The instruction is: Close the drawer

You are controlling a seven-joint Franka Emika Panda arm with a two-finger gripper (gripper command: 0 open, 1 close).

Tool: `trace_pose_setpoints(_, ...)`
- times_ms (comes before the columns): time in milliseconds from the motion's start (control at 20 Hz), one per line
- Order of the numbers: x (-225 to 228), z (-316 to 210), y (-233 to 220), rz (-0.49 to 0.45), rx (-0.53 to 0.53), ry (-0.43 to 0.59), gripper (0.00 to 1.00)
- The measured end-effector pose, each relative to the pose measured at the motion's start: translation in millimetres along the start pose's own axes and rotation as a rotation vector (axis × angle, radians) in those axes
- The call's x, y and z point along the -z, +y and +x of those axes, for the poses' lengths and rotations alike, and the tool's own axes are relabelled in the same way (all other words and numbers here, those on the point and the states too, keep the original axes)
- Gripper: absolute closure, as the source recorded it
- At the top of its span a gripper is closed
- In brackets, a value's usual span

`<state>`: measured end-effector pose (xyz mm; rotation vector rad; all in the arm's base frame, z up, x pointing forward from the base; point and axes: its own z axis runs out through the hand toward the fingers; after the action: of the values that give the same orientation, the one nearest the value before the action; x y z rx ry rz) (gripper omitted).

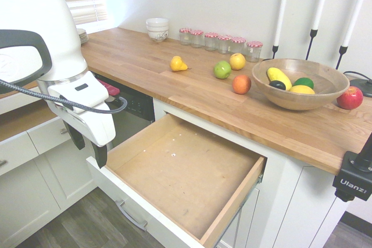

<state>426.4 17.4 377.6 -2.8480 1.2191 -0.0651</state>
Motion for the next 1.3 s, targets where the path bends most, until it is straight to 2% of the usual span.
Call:
trace_pose_setpoints(300, -8.0, 1.2, 0.9, 0.001, -0.002, 0.003, 0.0)
trace_pose_setpoints(1300, -181.0, 39.2, 50.3, -0.111, -0.069, -0.073, 0.0)
